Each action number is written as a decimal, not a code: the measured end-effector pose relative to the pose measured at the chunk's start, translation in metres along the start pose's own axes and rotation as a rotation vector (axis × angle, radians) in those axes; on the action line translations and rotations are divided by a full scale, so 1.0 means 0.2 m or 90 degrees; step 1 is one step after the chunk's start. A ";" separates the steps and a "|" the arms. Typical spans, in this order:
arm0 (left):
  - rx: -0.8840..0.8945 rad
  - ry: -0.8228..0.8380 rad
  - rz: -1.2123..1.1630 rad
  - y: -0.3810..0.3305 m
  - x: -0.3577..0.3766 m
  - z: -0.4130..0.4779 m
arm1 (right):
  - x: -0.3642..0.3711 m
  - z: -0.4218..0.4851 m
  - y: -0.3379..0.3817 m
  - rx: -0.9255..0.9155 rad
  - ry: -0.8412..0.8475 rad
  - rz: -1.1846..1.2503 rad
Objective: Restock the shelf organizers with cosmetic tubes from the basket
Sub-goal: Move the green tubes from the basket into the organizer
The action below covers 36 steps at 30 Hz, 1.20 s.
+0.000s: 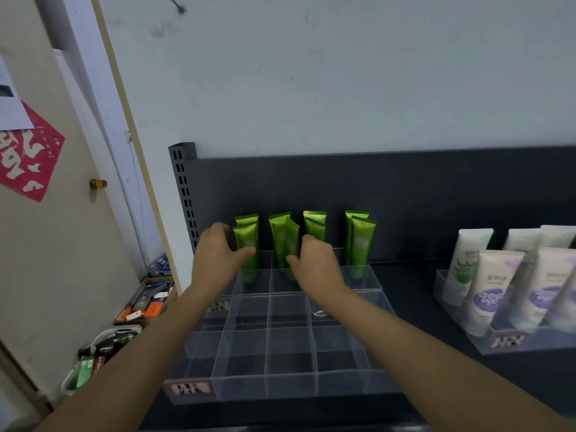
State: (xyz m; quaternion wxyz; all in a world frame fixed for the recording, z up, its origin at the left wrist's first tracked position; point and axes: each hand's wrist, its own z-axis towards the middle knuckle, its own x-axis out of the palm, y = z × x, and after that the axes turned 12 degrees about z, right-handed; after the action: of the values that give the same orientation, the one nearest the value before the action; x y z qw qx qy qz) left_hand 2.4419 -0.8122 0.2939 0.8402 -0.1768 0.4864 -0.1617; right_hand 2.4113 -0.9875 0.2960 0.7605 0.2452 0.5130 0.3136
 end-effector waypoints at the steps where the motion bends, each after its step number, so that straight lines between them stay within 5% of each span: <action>1: 0.018 -0.031 0.008 -0.02 -0.02 -0.01 | -0.02 -0.01 -0.01 -0.003 -0.005 0.010; 11: 0.187 -0.079 0.031 -0.45 -0.04 -0.25 | -0.43 -0.24 -0.15 -0.016 -0.059 0.123; 24: 0.396 0.218 -0.199 -1.50 0.36 -1.01 | -1.40 -1.00 -0.92 0.174 -0.239 0.089; 31: 0.612 0.337 -0.193 -2.01 0.70 -1.57 | -1.74 -1.59 -1.46 0.361 -0.297 0.052; 36: 0.664 0.498 -0.117 -2.22 1.00 -1.88 | -1.87 -1.99 -1.82 0.526 -0.304 0.031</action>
State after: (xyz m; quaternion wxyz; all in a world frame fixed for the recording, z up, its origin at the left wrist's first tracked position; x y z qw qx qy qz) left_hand 2.1646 -1.3462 0.1683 0.5594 0.2845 0.5968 -0.5000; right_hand 2.0184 -1.4891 0.1369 0.6883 0.6044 0.3995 0.0358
